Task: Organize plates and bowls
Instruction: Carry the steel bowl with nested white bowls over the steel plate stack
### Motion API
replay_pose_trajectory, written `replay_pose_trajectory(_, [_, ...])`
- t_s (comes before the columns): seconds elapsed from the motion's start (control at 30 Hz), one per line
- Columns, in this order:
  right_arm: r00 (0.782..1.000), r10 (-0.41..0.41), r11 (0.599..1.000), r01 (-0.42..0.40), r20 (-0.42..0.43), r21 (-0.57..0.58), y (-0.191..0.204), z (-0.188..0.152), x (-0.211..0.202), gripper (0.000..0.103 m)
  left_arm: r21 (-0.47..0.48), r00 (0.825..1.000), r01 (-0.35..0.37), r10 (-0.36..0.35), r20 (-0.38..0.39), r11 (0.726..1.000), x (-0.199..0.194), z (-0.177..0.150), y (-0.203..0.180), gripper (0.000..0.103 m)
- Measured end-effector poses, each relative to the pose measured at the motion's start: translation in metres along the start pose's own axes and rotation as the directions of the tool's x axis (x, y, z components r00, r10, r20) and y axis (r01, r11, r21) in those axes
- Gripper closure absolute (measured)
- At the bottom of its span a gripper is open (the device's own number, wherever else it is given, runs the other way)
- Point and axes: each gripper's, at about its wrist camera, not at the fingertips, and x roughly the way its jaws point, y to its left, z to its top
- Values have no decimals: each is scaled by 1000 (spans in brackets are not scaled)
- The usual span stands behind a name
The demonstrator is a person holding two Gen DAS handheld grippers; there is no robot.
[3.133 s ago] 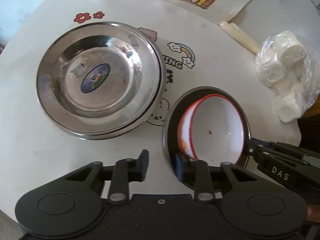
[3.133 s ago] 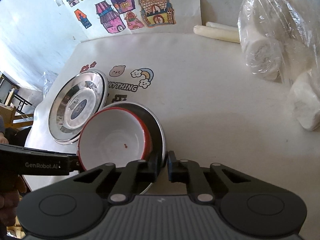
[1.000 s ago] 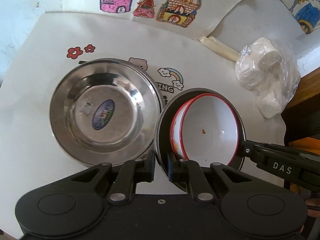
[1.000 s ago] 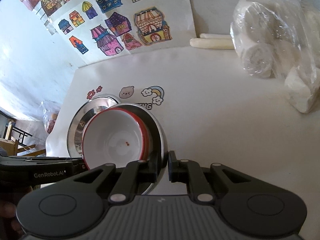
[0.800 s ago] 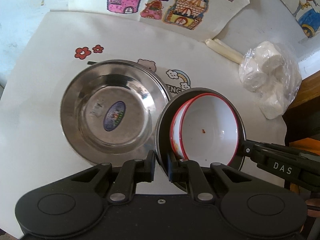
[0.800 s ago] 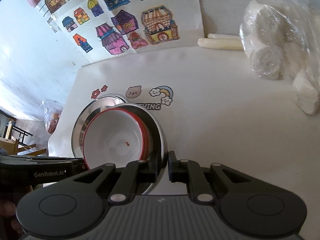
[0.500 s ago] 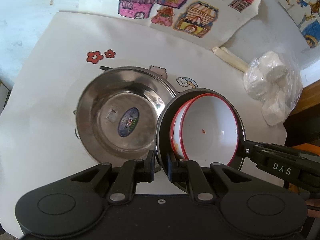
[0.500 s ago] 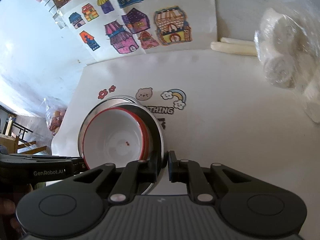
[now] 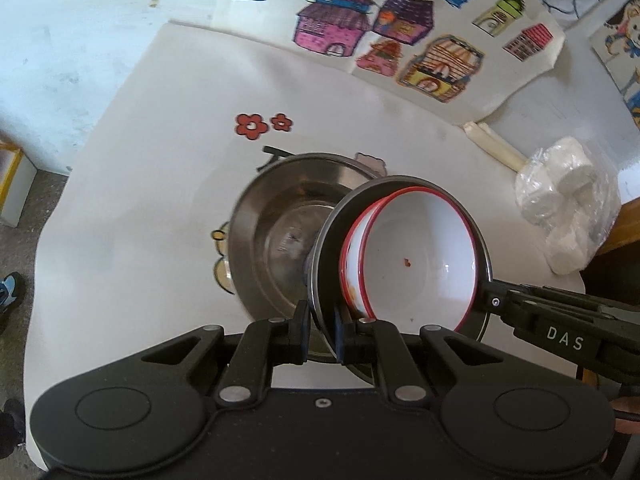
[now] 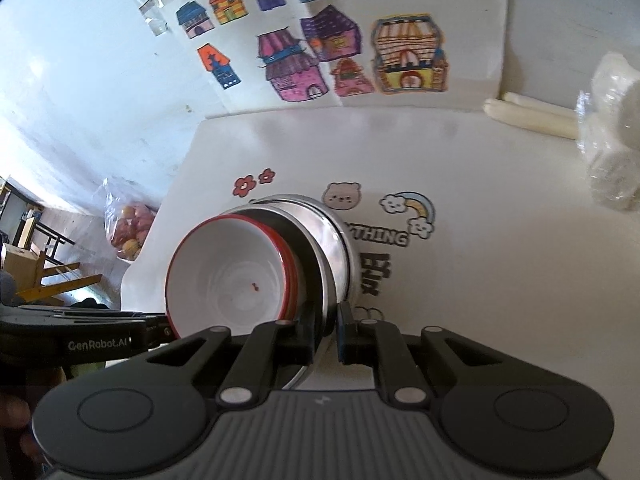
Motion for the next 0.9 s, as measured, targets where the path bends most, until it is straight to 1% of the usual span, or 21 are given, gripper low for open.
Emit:
replay_pose_trajectory(0.3, [1000, -1, 1000, 1, -14, -6, 15, 4, 14, 91, -15, 1000, -4, 4, 2, 1000, -1, 10, 19, 93])
replay_pose_trajectory(0.5, [1000, -8, 1000, 8, -12, 4, 20, 9, 17, 91, -8, 1000, 2, -2, 1, 1000, -3, 21, 21, 93])
replay_pose_trajectory(0.9, [1000, -7, 999, 8, -26, 43, 22, 11, 32, 90, 18, 999, -10, 11, -39, 1000, 7, 32, 30, 93])
